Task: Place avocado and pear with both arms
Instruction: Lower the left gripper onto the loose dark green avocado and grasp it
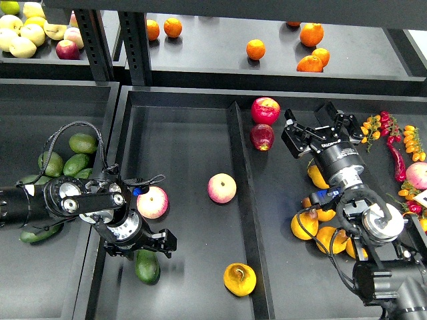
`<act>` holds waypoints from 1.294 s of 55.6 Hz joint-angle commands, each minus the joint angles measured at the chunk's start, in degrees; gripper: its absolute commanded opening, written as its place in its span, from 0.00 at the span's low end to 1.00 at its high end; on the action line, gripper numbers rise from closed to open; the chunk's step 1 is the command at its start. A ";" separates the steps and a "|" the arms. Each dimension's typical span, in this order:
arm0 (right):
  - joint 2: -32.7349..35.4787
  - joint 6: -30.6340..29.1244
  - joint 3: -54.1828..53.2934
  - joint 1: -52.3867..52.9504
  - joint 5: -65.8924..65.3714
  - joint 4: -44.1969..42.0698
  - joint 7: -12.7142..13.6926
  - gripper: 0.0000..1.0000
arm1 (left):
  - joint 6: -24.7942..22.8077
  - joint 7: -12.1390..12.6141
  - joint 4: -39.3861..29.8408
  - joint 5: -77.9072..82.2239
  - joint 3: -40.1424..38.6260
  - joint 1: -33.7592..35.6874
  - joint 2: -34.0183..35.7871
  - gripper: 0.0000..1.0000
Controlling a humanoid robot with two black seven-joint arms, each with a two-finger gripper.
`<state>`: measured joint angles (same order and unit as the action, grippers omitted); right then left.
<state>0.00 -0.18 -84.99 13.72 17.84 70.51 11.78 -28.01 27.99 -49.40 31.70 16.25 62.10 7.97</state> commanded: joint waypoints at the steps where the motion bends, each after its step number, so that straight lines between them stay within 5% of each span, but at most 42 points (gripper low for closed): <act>1: 0.00 0.01 0.26 -0.01 0.00 -0.02 0.00 1.00 | 0.01 0.01 0.97 0.03 -0.07 -0.84 -0.50 0.99; 72: 0.00 -0.17 0.00 -0.97 0.18 0.15 0.00 1.00 | 0.01 0.01 8.09 0.38 -1.13 -5.50 -4.63 0.97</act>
<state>0.00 -0.28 -84.99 12.93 18.02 70.69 11.78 -28.00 28.00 -41.39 32.16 15.24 57.00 3.76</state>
